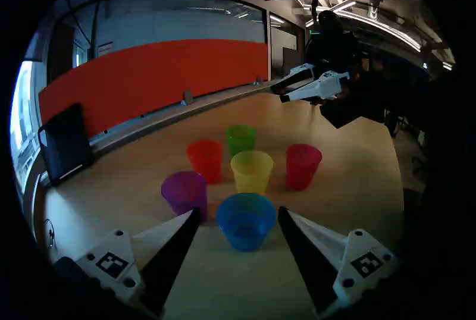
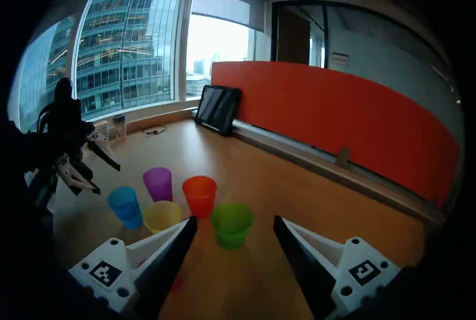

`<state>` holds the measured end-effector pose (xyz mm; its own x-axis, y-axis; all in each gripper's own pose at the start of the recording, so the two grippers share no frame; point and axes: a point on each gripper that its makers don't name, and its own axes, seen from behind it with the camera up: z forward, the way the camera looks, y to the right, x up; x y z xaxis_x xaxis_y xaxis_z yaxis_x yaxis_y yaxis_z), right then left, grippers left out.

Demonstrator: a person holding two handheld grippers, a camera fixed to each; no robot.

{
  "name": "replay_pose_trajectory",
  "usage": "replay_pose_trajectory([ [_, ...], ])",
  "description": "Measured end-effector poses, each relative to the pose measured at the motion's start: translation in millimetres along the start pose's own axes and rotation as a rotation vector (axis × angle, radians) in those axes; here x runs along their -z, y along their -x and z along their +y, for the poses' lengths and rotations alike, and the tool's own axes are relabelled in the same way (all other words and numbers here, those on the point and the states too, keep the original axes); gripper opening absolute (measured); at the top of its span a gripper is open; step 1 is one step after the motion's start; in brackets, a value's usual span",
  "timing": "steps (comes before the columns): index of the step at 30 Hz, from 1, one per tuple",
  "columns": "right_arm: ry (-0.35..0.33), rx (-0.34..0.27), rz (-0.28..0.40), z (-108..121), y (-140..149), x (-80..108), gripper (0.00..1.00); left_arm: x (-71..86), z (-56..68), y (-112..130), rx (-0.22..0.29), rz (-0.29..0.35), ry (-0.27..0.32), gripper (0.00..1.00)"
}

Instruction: Pour water

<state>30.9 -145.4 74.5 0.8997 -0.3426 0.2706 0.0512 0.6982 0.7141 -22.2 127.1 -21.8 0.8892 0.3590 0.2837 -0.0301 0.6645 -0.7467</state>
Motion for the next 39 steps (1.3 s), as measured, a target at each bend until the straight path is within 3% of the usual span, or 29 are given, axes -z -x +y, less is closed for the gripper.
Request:
replay_pose_trajectory([
  [16,-0.046,0.029,-0.085,-1.2,27.5,-32.8,1.0,-20.8,3.9,32.0,-0.009,-0.112,0.035,0.97],
  [39,-0.092,0.026,-0.187,-6.0,67.6,-79.6,1.0,-53.3,6.0,46.5,0.001,-0.163,0.082,0.97],
])
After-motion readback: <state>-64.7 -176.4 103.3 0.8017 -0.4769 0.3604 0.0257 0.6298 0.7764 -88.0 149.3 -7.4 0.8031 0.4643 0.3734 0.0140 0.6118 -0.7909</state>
